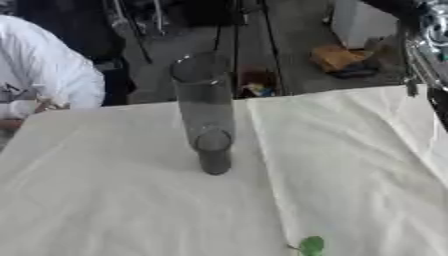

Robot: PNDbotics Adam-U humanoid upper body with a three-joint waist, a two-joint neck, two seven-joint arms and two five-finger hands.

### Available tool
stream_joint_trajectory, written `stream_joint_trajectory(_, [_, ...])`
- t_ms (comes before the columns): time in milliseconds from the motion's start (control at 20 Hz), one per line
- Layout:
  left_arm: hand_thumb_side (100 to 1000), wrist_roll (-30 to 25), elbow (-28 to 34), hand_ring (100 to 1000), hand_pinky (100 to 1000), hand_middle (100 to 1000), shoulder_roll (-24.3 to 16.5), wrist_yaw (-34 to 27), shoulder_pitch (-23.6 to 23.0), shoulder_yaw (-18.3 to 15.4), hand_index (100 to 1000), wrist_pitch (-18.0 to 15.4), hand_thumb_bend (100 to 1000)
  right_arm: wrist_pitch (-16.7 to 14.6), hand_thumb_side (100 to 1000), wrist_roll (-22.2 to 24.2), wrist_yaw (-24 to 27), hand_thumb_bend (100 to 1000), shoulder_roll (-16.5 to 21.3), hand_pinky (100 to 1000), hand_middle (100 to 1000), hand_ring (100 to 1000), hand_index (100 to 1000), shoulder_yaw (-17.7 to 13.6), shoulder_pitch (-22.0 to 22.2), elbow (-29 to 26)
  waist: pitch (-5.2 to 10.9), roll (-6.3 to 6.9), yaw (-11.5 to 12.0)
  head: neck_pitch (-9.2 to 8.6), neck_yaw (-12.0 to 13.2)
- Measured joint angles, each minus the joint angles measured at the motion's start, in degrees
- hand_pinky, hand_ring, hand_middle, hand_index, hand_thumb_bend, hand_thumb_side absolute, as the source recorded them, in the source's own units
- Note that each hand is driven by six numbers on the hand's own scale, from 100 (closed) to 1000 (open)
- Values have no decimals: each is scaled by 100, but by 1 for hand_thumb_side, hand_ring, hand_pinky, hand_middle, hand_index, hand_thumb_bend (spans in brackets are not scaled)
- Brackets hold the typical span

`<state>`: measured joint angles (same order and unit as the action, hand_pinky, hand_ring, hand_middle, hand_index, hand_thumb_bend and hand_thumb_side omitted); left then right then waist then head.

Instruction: Arrange flowers into the vase.

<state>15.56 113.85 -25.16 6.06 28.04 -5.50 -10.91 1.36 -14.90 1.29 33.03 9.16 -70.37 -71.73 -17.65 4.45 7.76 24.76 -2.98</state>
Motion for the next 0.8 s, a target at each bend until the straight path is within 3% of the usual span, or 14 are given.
stream_joint_trajectory(800, [1000, -15, 0, 933, 808, 899, 0, -38, 41, 34, 962, 11, 100, -326, 166, -850, 890, 100, -304, 100, 100, 100, 100, -349, -593, -24, -175, -120, 234, -174, -124])
